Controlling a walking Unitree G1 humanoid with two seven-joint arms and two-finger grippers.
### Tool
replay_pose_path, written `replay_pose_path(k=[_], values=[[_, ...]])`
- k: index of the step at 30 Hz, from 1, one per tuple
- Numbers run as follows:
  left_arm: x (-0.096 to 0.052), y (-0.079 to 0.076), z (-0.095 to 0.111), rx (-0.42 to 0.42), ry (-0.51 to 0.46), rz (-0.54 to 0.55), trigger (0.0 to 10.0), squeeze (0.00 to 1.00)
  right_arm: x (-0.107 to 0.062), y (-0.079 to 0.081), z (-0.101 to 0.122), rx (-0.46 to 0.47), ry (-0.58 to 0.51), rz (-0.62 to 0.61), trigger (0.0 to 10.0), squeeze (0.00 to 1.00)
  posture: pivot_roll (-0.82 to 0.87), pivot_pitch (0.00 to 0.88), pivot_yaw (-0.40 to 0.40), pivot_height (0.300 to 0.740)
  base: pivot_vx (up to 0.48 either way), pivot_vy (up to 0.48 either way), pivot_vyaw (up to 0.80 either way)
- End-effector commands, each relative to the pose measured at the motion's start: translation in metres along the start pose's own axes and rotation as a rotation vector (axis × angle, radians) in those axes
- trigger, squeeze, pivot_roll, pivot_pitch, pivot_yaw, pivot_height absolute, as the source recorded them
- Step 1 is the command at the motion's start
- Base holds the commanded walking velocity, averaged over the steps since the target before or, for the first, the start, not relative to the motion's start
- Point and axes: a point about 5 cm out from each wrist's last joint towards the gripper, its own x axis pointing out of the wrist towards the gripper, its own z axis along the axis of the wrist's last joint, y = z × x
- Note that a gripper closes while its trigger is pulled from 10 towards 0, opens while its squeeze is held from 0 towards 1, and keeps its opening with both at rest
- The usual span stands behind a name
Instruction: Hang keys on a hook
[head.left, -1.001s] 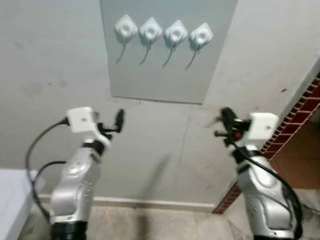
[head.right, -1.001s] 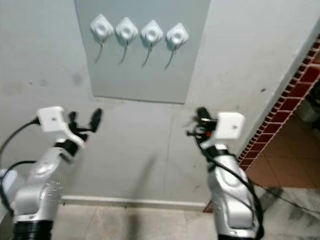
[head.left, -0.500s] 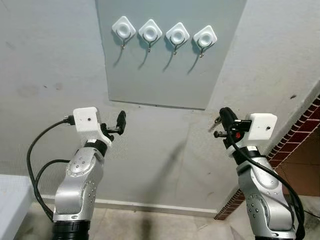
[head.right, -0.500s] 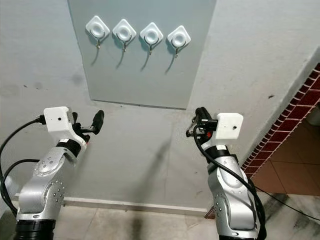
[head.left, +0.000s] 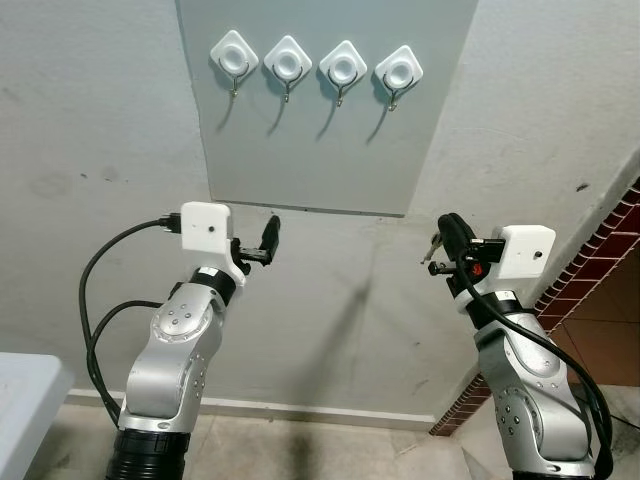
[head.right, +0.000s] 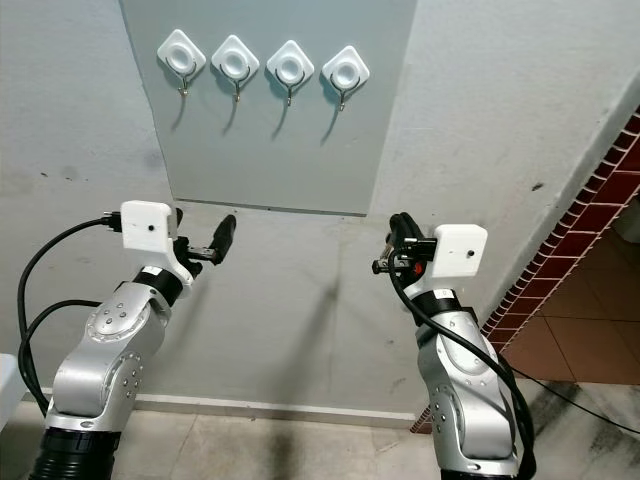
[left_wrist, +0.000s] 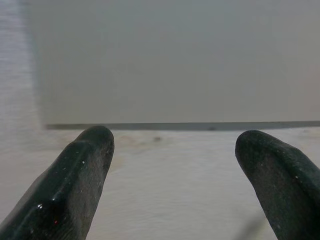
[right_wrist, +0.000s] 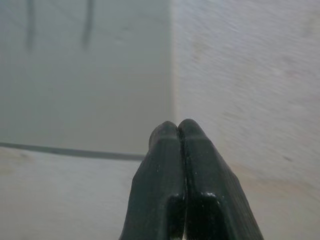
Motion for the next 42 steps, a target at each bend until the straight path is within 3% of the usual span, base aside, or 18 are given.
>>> replay_pose_path(k=[1, 13, 24, 33, 42], values=[[0.003, -0.010, 0.013, 0.030, -0.051, -0.075, 10.0, 0.00, 0.007, 0.006, 0.004, 0.006, -0.017, 0.053, 10.0, 0.00, 0.01, 0.003, -0.024, 0.715, 0.000, 0.000, 0.00], [0.020, -0.041, 0.043, 0.061, -0.163, -0.244, 10.0, 0.00, 0.048, 0.016, 0.032, -0.012, -0.121, 0.227, 10.0, 0.00, 0.02, 0.000, -0.032, 0.715, 0.000, 0.000, 0.00], [0.029, -0.048, 0.053, 0.063, -0.203, -0.264, 10.0, 0.00, 0.065, 0.039, 0.055, 0.073, -0.207, 0.370, 10.0, 0.00, 0.02, 0.000, -0.039, 0.715, 0.000, 0.000, 0.00], [0.031, -0.049, 0.056, 0.068, -0.222, -0.267, 10.0, 0.00, 0.074, 0.044, 0.066, 0.115, -0.265, 0.378, 10.0, 0.00, 0.02, 0.000, -0.042, 0.715, 0.000, 0.000, 0.00], [0.031, -0.051, 0.056, 0.065, -0.225, -0.276, 10.0, 0.00, 0.075, 0.029, 0.072, 0.146, -0.312, 0.279, 10.0, 0.00, 0.02, 0.000, -0.038, 0.715, 0.000, 0.000, 0.00]])
